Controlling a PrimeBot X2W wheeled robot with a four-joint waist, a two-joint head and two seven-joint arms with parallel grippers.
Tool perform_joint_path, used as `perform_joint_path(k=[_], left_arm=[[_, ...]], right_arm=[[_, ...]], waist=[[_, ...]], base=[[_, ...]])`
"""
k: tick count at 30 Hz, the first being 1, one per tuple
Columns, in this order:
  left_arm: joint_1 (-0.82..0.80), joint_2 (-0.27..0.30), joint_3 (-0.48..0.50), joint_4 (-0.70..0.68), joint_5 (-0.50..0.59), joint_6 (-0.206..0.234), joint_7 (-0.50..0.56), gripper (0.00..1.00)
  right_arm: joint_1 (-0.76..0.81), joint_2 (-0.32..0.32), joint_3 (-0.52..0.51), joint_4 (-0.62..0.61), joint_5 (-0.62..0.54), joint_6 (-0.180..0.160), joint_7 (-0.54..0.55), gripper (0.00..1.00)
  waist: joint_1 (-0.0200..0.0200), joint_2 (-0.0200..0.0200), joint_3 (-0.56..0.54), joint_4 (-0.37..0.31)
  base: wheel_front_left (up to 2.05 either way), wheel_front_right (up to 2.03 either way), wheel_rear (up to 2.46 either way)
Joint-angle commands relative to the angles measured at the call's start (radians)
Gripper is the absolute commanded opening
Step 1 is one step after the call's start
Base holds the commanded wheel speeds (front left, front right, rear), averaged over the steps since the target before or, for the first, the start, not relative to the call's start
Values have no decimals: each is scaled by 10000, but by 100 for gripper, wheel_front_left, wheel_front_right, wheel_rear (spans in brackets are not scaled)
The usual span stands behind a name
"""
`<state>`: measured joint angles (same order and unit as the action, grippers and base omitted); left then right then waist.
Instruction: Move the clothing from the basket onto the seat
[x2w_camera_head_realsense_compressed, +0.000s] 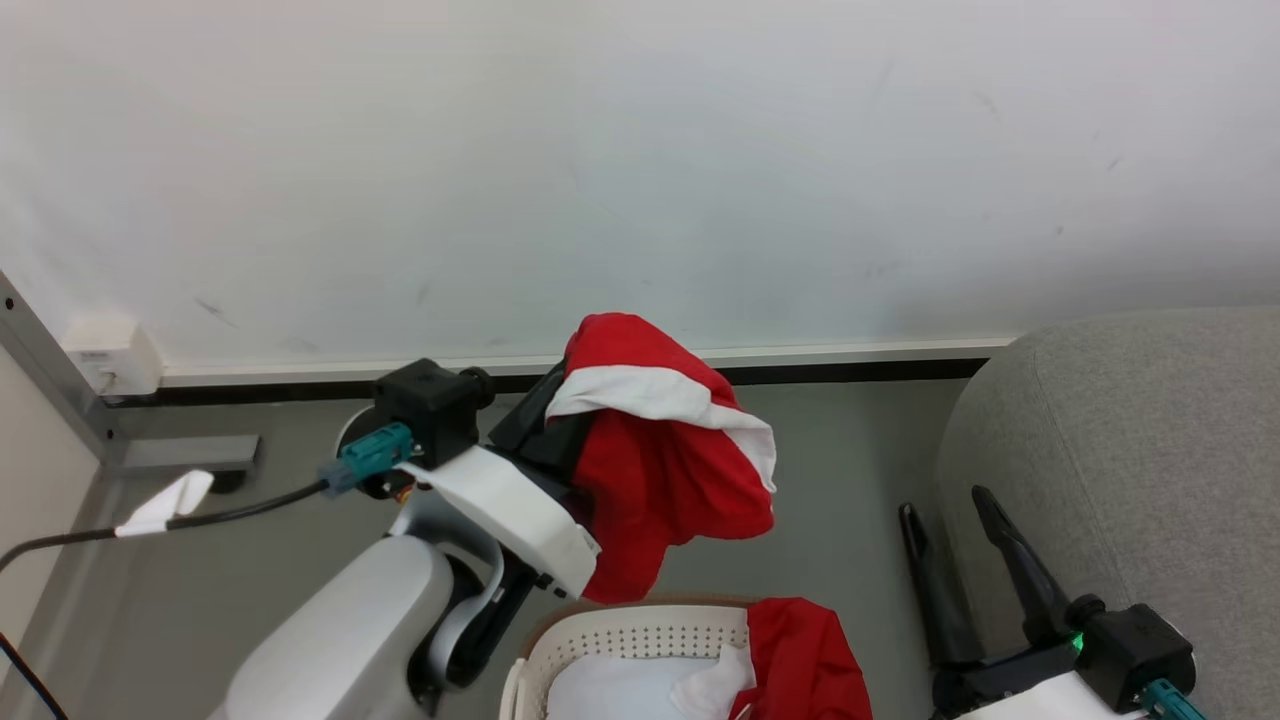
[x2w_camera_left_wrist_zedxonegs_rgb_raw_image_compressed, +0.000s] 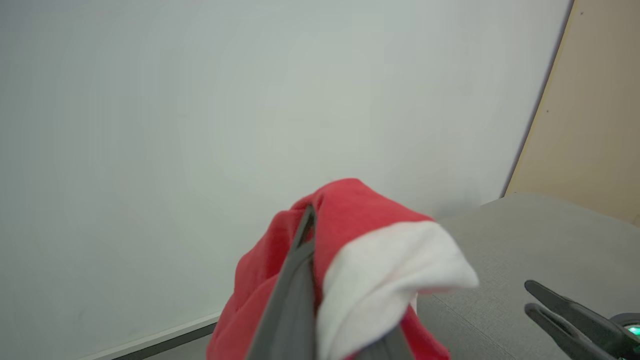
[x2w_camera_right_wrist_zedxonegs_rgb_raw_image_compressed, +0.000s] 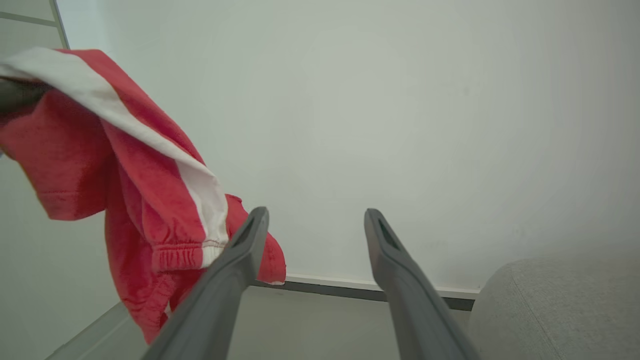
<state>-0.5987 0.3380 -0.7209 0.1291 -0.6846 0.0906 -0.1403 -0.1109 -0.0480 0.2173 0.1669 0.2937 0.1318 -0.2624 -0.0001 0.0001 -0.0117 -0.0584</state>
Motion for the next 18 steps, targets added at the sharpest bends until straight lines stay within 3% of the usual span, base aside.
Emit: perform_joint_path(k=[1, 10, 18], left_arm=[[10, 157, 23, -196, 7, 80, 87, 0], [314, 262, 23, -575, -122, 248, 176, 0], [474, 13, -181, -397, -216, 129, 43, 0]], right_arm=[[12, -26, 100, -53, -31, -21, -16, 100], [-47, -21, 658, -379, 14, -21, -16, 100], [-486, -49, 1979, 236, -82, -21, -16, 100]], waist=[[1, -1, -2, 1], [1, -1, 42, 80], [1, -1, 26, 331]], base=[[0, 0, 0], [0, 0, 0], [0, 0, 0]])
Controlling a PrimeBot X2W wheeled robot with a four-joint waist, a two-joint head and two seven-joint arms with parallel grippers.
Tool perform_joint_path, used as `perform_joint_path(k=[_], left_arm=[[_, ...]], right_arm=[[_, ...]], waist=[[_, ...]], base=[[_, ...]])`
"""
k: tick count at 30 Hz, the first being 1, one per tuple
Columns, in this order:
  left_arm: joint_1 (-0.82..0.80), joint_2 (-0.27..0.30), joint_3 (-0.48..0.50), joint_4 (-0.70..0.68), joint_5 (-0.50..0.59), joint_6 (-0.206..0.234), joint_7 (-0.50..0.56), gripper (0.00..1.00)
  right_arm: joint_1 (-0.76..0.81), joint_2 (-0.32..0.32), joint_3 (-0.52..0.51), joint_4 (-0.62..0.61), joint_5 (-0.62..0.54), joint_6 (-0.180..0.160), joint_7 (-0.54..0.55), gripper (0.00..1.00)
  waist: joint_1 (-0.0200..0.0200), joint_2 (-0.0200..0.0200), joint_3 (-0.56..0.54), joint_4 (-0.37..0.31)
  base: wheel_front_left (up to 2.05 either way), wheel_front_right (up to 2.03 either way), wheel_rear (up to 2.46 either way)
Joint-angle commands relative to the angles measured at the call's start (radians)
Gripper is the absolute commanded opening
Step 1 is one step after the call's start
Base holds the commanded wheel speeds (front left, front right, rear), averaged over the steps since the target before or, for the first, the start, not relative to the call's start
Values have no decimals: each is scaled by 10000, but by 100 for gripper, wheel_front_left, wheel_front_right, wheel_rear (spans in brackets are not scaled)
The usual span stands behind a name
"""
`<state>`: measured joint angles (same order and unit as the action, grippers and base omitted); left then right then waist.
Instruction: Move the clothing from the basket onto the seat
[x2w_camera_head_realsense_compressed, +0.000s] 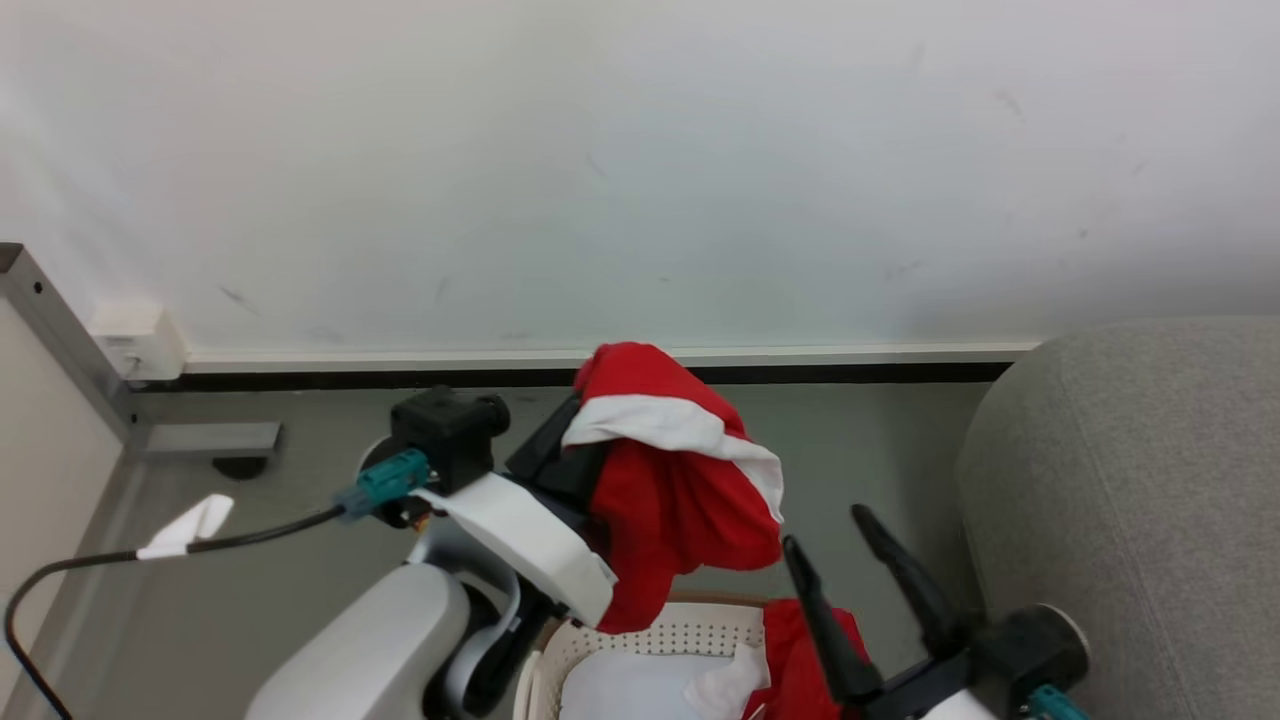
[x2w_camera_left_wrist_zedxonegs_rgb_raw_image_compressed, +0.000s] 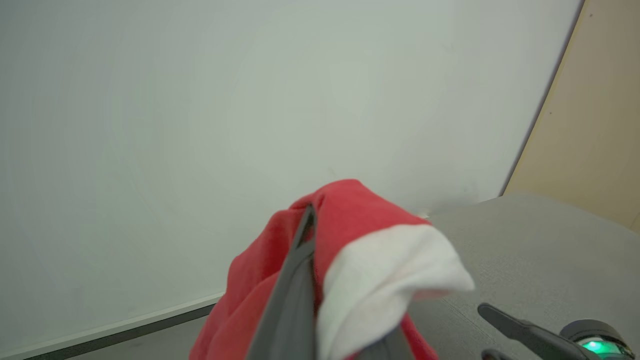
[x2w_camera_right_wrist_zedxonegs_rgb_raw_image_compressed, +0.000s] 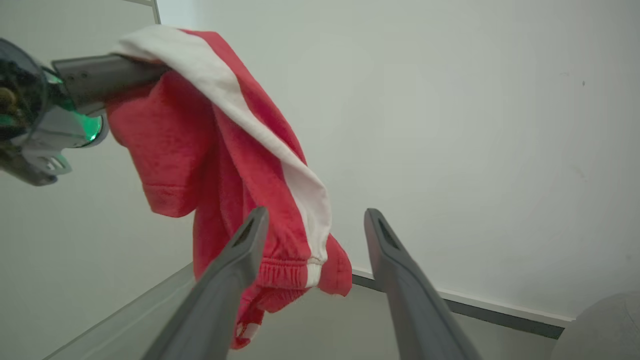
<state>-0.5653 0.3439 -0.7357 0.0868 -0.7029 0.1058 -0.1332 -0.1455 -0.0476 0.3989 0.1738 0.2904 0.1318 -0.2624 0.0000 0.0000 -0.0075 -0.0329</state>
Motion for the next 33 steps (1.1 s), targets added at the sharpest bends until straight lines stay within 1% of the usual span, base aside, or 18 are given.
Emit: perform_joint_path(k=[1, 5, 10, 12, 13, 14, 15, 18, 23, 27, 28, 29, 30, 33], left_arm=[[159, -79, -78, 70, -33, -52, -40, 0], [197, -238, -262, 191, -30, -118, -37, 0], [245, -483, -613, 349, 9, -252, 26, 0], [271, -634, -778, 412, 42, -334, 59, 0], [263, -766, -987, 467, 81, -425, 99, 0], [263, -766, -987, 467, 81, -425, 99, 0], [237, -929, -1178, 517, 113, -512, 175, 0], [222, -1143, -1480, 605, 143, -639, 271, 0], [304, -1326, -1832, 733, 181, -807, 401, 0], [354, -1380, -1939, 820, 132, -813, 416, 0], [356, -1376, -1936, 828, 120, -796, 401, 0], [360, -1374, -1937, 834, 101, -788, 395, 0], [364, -1367, -1925, 835, 78, -781, 383, 0], [358, -1322, -1880, 839, 35, -749, 344, 0]], right_arm=[[-234, -107, 383, 308, -26, -21, -16, 100], [-581, -194, 753, 739, 45, -21, 47, 100], [-1119, -145, 1033, 1491, -16, -21, 385, 100], [-1284, -125, 1157, 1820, 47, -21, 600, 100], [-1488, -95, 1300, 2109, 14, -21, 747, 100], [-1488, -95, 1300, 2109, 14, -21, 747, 100], [-1661, -79, 1482, 2365, 34, -21, 839, 100], [-1876, -69, 1786, 2675, -40, -21, 800, 100], [-2103, -57, 2048, 2991, 6, -21, 622, 100], [-2254, -42, 2256, 3320, -34, -21, 469, 100], [-2280, -37, 2343, 3374, -21, -21, 421, 78], [-2298, -38, 2418, 3426, 0, -21, 375, 37], [-2314, -41, 2528, 3485, 50, -21, 338, 0], [-2364, -48, 2653, 3573, 228, -21, 215, 0]], waist=[[0, 0, -32, 132], [0, 0, -75, 300], [0, 0, -177, 621], [0, 0, -233, 804], [0, 0, -281, 1015], [0, 0, -281, 1015], [0, 0, -330, 1232], [0, 0, -426, 1539], [0, 0, -533, 1855], [0, 0, -589, 2065], [0, 0, -590, 2099], [0, 0, -594, 2130], [0, 0, -600, 2155], [0, 0, -597, 2197]], base=[[0, 0, 0], [0, 0, 0], [0, 0, 0], [0, 0, 0], [0, 0, 0], [0, 0, 0], [0, 0, 0], [0, 0, 0], [0, 0, 0], [0, 0, 0], [0, 0, 0], [0, 0, 0], [0, 0, 0], [0, 0, 0]])
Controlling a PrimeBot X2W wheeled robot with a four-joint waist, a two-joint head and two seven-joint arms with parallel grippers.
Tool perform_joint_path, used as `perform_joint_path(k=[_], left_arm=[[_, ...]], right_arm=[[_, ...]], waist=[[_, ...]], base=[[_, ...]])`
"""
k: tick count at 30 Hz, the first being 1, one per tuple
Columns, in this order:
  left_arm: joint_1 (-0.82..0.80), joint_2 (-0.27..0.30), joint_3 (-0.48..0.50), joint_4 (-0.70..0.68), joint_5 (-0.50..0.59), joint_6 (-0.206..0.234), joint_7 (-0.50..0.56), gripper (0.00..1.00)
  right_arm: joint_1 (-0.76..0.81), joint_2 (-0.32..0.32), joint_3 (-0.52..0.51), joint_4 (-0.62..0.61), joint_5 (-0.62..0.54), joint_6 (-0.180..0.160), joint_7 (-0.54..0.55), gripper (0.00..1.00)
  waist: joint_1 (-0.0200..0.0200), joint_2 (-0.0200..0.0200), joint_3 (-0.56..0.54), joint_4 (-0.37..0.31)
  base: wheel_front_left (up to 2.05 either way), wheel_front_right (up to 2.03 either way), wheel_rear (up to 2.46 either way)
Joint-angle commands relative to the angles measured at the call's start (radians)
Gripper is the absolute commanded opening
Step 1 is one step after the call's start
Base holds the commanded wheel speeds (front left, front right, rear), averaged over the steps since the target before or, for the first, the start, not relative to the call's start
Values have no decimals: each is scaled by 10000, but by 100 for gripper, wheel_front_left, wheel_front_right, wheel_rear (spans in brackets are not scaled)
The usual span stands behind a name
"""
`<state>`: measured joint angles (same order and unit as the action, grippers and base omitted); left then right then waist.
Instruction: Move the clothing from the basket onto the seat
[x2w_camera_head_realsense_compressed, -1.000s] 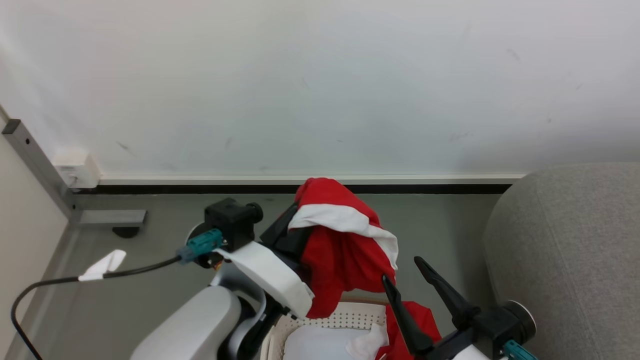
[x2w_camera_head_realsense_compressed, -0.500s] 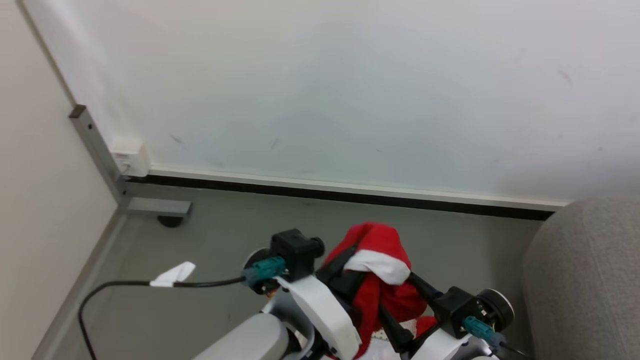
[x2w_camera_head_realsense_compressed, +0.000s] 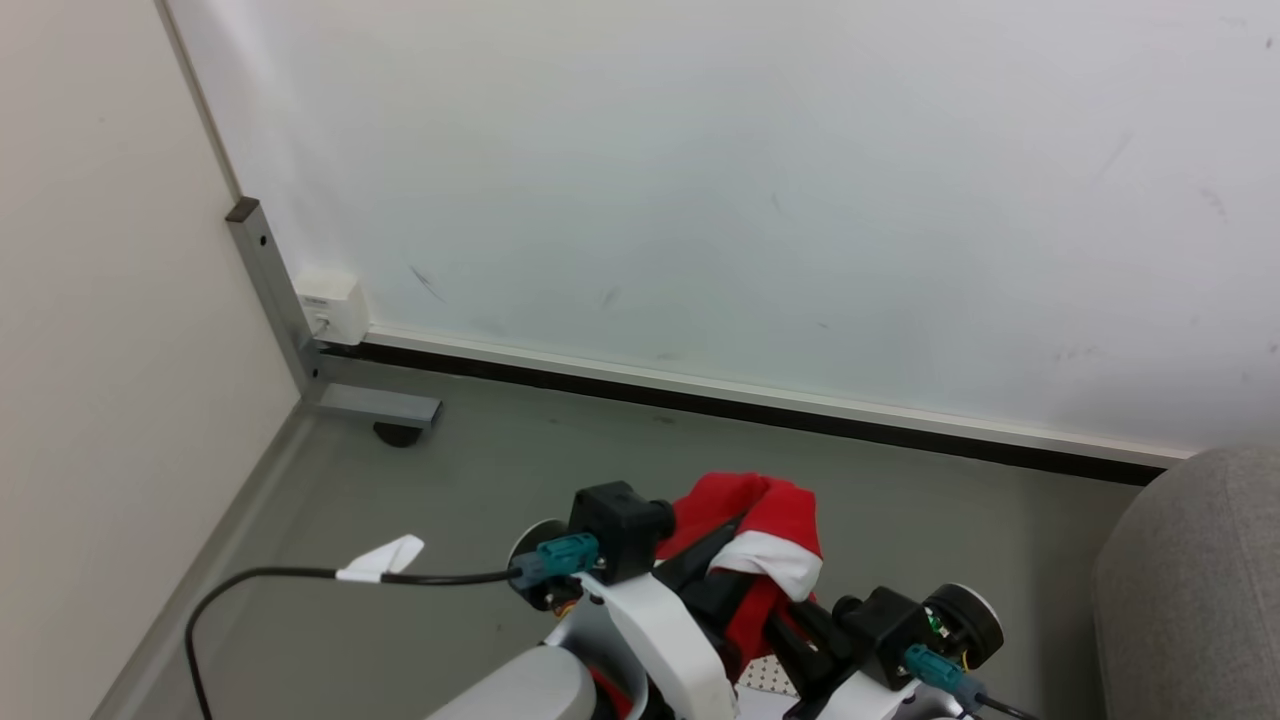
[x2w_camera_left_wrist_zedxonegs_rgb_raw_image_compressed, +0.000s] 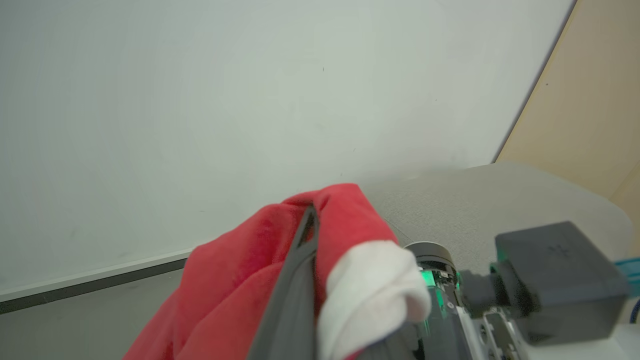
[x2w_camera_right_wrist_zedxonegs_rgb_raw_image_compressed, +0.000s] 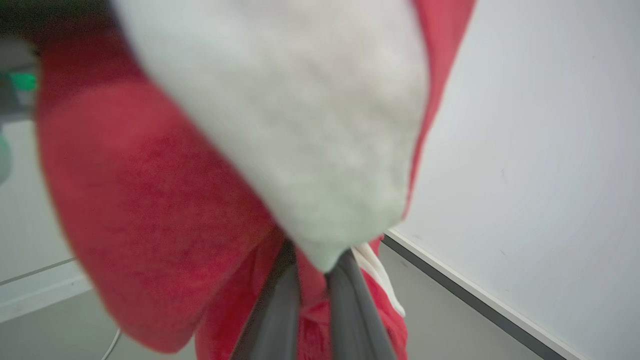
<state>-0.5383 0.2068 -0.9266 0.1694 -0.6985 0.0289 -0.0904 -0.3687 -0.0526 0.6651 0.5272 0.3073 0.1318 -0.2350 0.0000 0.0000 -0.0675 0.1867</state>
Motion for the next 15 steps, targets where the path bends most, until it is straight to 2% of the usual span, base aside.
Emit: perform_joint_path(k=[1, 9, 15], left_arm=[[86, 75, 54, 22, -30, 25, -98, 0], [166, 257, 248, 205, -171, 118, -250, 0], [207, 356, 275, 245, -191, 131, -336, 0]], right_arm=[[-128, -17, -35, 23, 125, -21, -96, 0], [305, -93, -498, -382, 558, -21, -272, 0], [675, -43, -1397, -1146, 1103, -21, -307, 0]], waist=[[0, 0, 12, 5], [0, 0, 106, -171], [0, 0, 237, -488]], base=[[0, 0, 0], [0, 0, 0], [0, 0, 0]])
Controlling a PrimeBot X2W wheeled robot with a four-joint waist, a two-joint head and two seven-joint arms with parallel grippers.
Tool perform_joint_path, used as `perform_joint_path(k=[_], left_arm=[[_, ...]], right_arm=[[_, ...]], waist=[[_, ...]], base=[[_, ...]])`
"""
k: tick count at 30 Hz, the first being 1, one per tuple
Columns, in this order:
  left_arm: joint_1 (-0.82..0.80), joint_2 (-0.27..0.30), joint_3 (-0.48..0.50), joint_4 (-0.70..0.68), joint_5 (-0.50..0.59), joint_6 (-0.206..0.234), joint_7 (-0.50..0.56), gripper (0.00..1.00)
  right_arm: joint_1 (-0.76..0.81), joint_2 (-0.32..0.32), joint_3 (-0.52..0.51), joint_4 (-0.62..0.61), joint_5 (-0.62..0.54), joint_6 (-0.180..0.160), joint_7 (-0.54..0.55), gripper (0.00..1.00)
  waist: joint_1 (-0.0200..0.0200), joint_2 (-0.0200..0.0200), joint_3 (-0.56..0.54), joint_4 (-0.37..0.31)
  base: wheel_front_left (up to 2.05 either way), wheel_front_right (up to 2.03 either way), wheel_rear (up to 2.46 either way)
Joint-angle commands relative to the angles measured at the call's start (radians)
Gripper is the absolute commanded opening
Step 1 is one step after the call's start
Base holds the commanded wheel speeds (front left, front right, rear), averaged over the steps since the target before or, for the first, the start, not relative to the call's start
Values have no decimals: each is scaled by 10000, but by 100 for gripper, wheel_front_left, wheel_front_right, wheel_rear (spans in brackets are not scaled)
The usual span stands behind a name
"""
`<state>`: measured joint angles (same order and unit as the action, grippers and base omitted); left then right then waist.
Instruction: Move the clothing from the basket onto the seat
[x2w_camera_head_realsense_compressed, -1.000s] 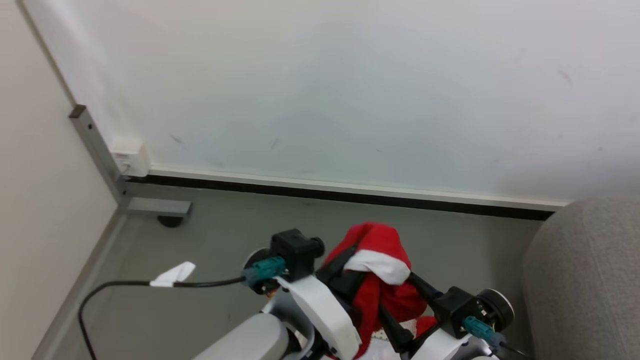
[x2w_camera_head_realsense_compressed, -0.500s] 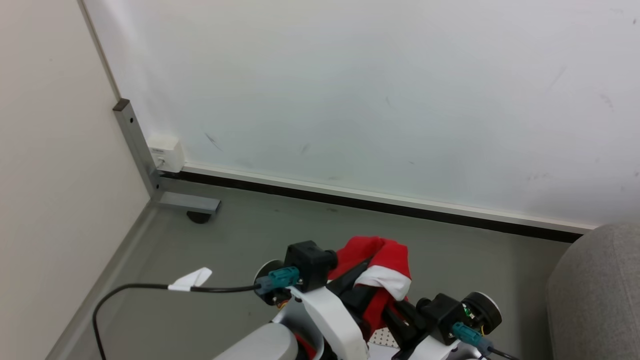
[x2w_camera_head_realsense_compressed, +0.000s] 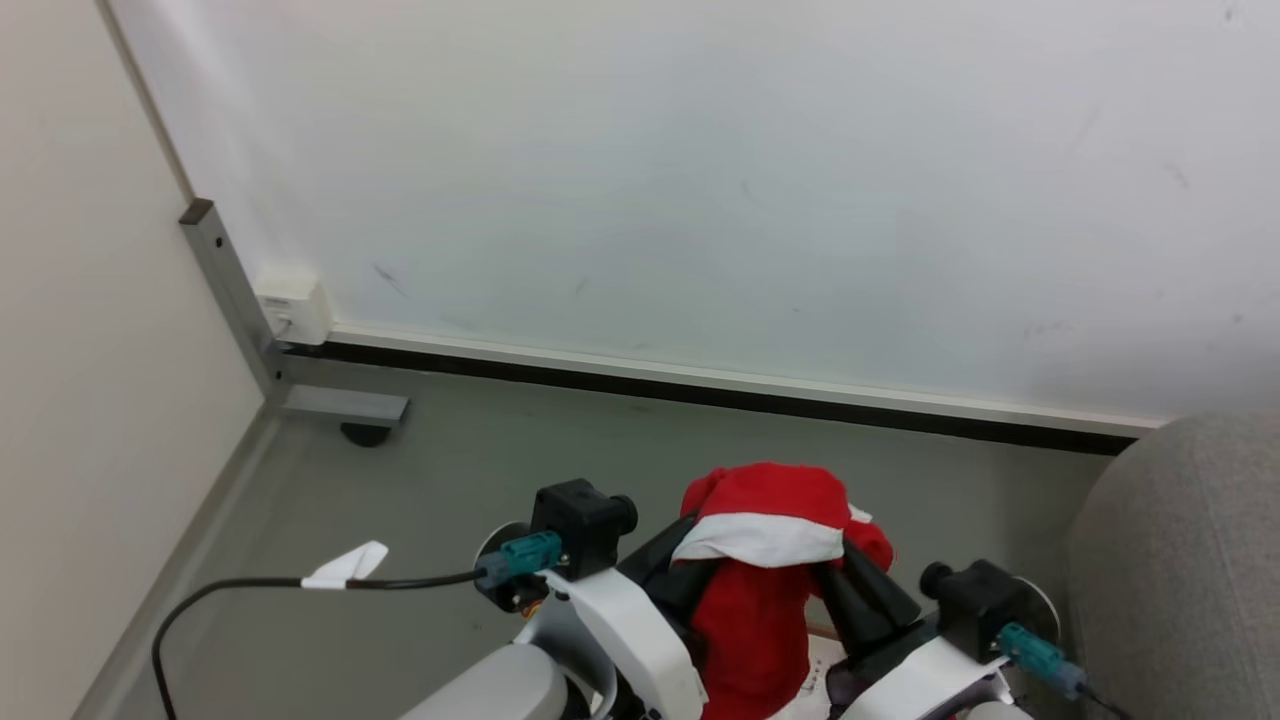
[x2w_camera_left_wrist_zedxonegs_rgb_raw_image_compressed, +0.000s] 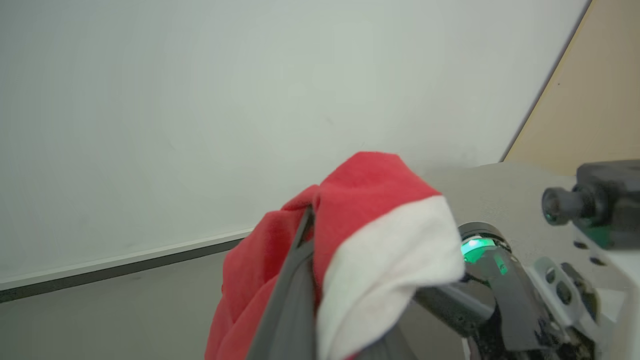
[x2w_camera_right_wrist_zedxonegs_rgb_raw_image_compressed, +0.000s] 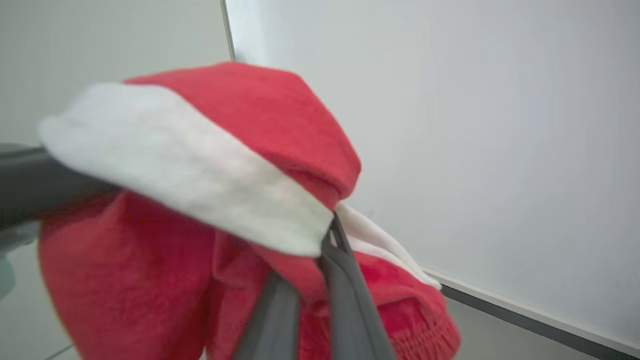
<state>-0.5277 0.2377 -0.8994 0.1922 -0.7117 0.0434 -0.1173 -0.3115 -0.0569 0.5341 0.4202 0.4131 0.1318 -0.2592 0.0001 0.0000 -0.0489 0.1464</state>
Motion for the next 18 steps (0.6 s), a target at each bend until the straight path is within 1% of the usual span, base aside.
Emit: perform_joint_path(k=[1, 3, 4, 5, 6, 7, 13, 18], left_arm=[[102, 52, -18, -7, -51, -53, -88, 0], [93, 60, -41, -34, -17, -86, -109, 2], [95, 51, -57, -46, -20, -90, -133, 12], [94, 39, -50, -58, -17, -75, -178, 37], [87, 42, -43, -72, 16, -55, -209, 80], [100, 39, -52, -83, 29, -64, -252, 100], [295, 88, -120, -238, 58, -125, -538, 100], [497, 59, -464, -304, 257, -274, -643, 100]], right_arm=[[135, 3, -217, -224, 68, -21, -56, 0], [212, 15, -511, -498, 133, -21, -52, 0], [250, 20, -637, -629, 180, -21, -53, 0], [273, 26, -761, -750, 185, -21, -54, 0], [286, 33, -873, -871, 214, -21, -54, 0], [293, 37, -988, -958, 250, -21, -55, 0], [367, 54, -1782, -1309, 467, -21, -56, 0], [473, 65, -2600, -1530, 616, -21, -57, 0]], waist=[[-1, 0, 85, -152], [-1, 0, 143, -293], [-1, 0, 168, -362], [-1, 0, 194, -438], [-1, 0, 223, -522], [-1, 0, 250, -608], [-1, 0, 375, -1255], [-1, 0, 481, -1919]], base=[[0, 0, 0], [0, 0, 0], [0, 0, 0], [0, 0, 0], [0, 0, 0], [0, 0, 0], [0, 0, 0], [0, 0, 0]])
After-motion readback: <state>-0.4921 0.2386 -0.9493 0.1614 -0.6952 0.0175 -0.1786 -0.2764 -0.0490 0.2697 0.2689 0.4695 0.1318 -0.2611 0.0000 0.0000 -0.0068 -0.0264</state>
